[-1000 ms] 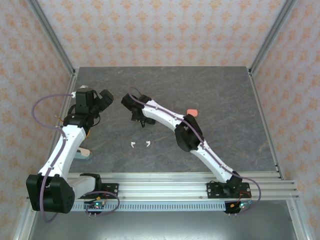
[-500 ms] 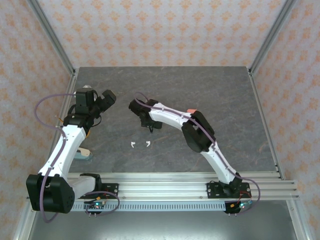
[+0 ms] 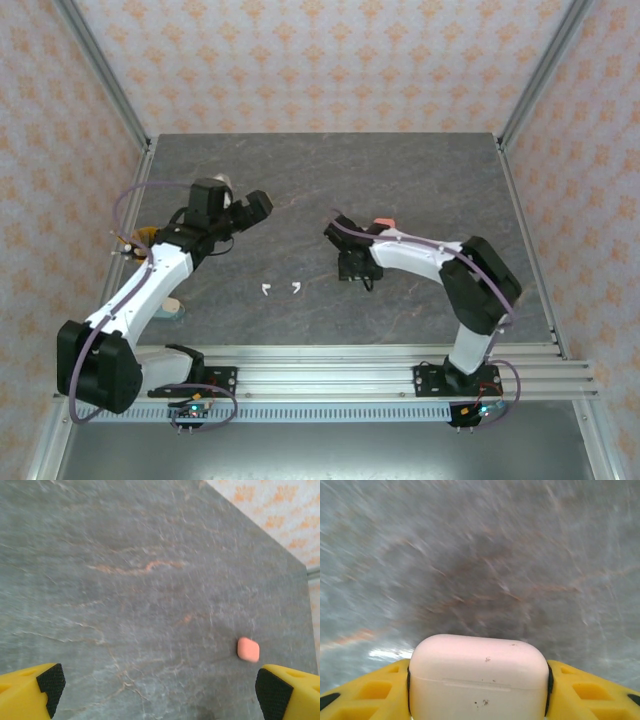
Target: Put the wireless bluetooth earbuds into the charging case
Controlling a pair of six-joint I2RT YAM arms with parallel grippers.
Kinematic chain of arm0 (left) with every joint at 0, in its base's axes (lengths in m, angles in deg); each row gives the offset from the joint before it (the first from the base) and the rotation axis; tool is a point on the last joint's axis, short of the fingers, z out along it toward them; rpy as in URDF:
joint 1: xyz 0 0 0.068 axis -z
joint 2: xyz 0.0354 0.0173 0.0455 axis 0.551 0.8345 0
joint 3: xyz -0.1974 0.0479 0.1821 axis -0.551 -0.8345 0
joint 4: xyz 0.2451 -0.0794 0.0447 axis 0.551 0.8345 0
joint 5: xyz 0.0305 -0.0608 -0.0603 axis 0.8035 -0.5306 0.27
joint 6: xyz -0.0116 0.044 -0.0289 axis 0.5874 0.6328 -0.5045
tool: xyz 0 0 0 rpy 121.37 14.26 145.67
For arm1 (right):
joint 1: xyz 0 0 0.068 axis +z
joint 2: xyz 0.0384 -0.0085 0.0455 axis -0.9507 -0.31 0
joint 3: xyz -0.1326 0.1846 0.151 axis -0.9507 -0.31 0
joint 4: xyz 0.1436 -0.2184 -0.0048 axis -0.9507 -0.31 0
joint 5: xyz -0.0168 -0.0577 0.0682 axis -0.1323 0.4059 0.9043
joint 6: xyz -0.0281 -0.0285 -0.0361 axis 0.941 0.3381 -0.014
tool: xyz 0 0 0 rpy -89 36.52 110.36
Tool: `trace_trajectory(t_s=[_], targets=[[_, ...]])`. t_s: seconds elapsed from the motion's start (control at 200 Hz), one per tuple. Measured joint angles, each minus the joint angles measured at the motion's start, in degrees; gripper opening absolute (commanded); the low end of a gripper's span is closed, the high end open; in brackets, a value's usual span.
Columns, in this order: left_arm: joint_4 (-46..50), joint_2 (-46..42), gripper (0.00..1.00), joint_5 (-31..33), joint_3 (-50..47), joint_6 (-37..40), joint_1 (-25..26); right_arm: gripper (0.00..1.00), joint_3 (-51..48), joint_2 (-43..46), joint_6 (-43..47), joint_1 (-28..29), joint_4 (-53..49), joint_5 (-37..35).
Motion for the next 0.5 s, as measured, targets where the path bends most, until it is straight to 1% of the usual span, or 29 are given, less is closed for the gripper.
trace_trajectory(t_s=[0.095, 0.205, 0.345, 0.44, 0.5], targets=[[-0.4, 2.1, 1.00, 1.0, 0.9, -0.5, 3.5, 0.50, -4.7, 2.1, 2.2, -2.3, 1.9, 2.3], [-1.3, 5.0, 1.00, 2.4, 3.0, -0.7, 7.0, 0.51, -6.2, 3.6, 3.5, -4.2, 3.7, 4.1], [-2.1, 8.2, 1.00, 4.5, 5.4, -0.9, 10.7, 0.64, -6.4, 3.4, 4.0, -5.0, 4.5, 5.5], [-2.4, 9.9, 1.00, 5.5, 6.3, -1.0, 12.1, 0.69, -6.2, 2.9, 3.7, -5.0, 4.4, 5.9], [-2.4, 10.6, 1.00, 6.1, 6.8, -1.0, 12.6, 0.71, -5.9, 2.6, 3.4, -5.0, 4.2, 5.9]])
